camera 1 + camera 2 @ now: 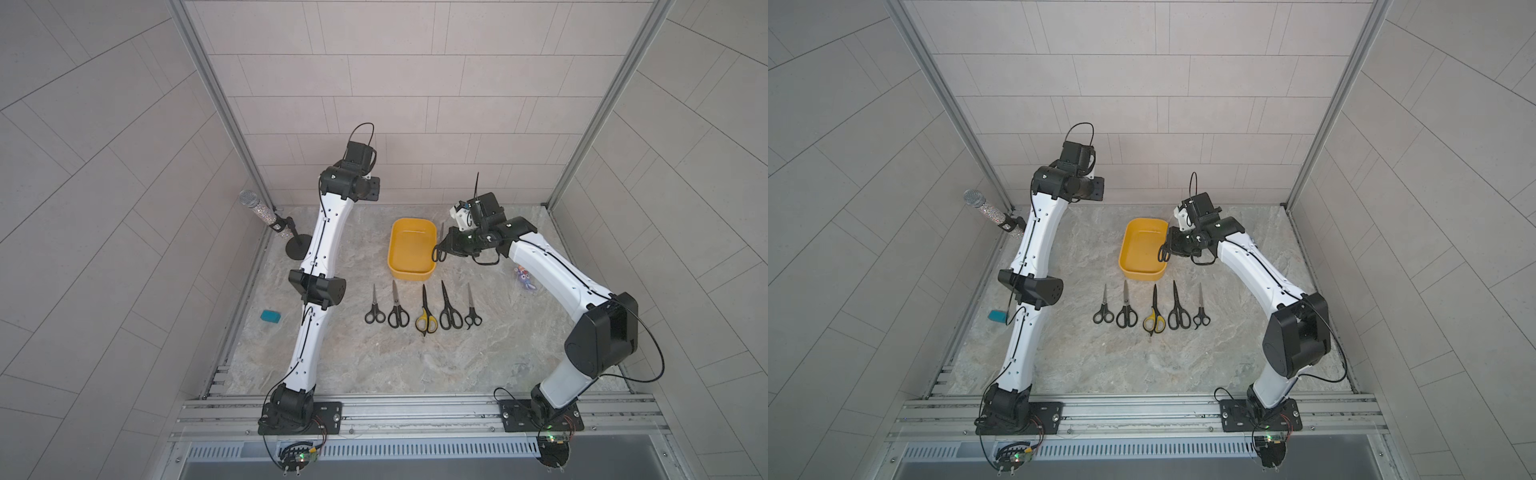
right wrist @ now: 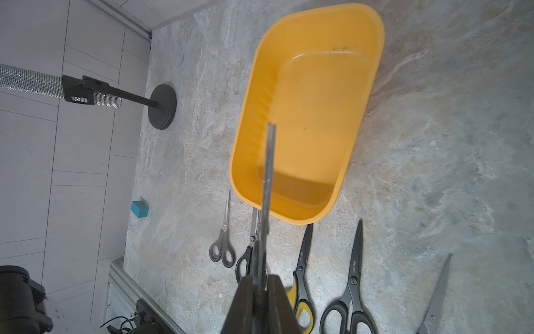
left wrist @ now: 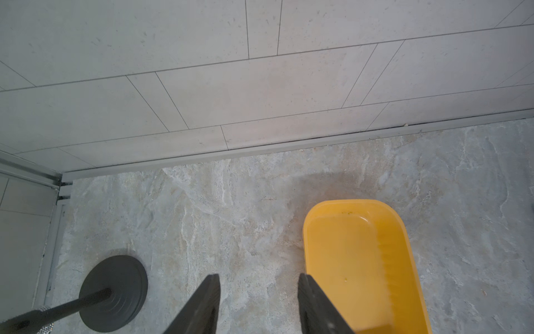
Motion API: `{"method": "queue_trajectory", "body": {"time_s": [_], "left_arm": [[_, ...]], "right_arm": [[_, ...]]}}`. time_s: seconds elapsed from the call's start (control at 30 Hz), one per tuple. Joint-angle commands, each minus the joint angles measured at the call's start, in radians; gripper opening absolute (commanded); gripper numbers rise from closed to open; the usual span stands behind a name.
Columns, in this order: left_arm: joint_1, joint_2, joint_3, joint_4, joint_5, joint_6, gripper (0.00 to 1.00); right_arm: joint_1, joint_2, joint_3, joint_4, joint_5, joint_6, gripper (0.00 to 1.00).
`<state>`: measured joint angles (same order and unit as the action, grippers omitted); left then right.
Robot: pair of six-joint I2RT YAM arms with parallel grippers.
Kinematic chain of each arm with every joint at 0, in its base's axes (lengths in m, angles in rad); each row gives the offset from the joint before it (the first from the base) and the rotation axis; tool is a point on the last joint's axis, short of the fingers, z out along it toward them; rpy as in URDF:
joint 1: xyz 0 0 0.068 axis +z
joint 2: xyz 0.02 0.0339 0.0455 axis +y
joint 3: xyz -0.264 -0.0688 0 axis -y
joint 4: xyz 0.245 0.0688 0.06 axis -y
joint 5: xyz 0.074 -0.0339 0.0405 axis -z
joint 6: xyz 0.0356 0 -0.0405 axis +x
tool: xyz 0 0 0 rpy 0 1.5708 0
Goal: Take the scissors out of the storage box
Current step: Place the scissors at the center of the board.
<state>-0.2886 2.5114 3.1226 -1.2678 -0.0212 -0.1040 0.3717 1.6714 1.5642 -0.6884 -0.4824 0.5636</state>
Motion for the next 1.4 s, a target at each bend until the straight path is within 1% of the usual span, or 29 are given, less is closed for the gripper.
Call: {"method": "queue_trajectory", "body": {"time_s": [0.0,0.1,0.27,0.37,0.43,0.5,0.57,0.73,0.8,0.93,1.03,1.13,1.17,1.23,1.27,1.3,1.33,1.37], "left_arm": [[0.004,-0.03,0.042,0.029,0.068,0.063,0.5],[0.004,0.005,0.042,0.019,0.129,0.093,0.46],[0.015,0.018,0.043,0.04,0.096,0.106,0.45],[0.016,0.034,0.042,0.052,0.094,0.142,0.45],[0.028,0.059,0.042,0.072,0.126,0.153,0.44],[0.046,0.075,0.042,0.106,0.163,0.138,0.42],[0.043,0.065,0.043,0.106,0.14,0.148,0.42],[0.028,0.024,0.043,0.026,0.107,0.187,0.42],[0.025,0.008,0.042,0.002,0.103,0.191,0.41],[0.03,-0.024,-0.036,-0.016,0.075,0.15,0.4],[0.026,-0.079,-0.182,-0.022,0.019,0.14,0.4],[0.029,-0.203,-0.397,0.023,-0.009,0.116,0.4],[0.028,-0.273,-0.528,0.079,-0.011,0.096,0.4],[0.028,-0.455,-0.852,0.254,-0.007,0.031,0.43],[0.03,-0.545,-1.028,0.373,0.008,-0.001,0.44],[0.029,-0.623,-1.171,0.486,0.019,-0.017,0.45],[0.03,-0.662,-1.243,0.517,0.025,-0.026,0.46],[0.032,-0.68,-1.276,0.511,0.025,-0.03,0.46]], "right_arm": [[0.02,0.026,0.033,-0.048,0.021,-0.022,0.11],[0.029,0.047,0.064,-0.071,0.026,-0.028,0.11],[0.036,0.054,0.082,-0.086,0.045,-0.032,0.11],[0.038,0.063,0.094,-0.09,0.051,-0.034,0.11],[0.04,0.076,0.117,-0.106,0.053,-0.039,0.11],[0.047,0.087,0.144,-0.126,0.058,-0.048,0.12],[0.054,0.094,0.158,-0.136,0.066,-0.051,0.11],[0.065,0.116,0.175,-0.135,0.074,-0.051,0.12],[0.065,0.128,0.193,-0.154,0.107,-0.064,0.11],[0.052,0.122,0.199,-0.232,0.258,-0.12,0.11],[0.01,0.09,0.154,-0.279,0.297,-0.167,0.12],[-0.035,0.034,0.052,-0.307,0.321,-0.224,0.12],[-0.047,0.021,0.019,-0.318,0.323,-0.236,0.12],[-0.065,0.015,-0.015,-0.361,0.32,-0.252,0.12],[-0.075,0.018,-0.026,-0.386,0.32,-0.26,0.12],[-0.083,0.013,-0.048,-0.393,0.325,-0.265,0.12],[-0.09,0.005,-0.071,-0.39,0.336,-0.269,0.12],[-0.098,-0.003,-0.095,-0.386,0.348,-0.271,0.12]]}}
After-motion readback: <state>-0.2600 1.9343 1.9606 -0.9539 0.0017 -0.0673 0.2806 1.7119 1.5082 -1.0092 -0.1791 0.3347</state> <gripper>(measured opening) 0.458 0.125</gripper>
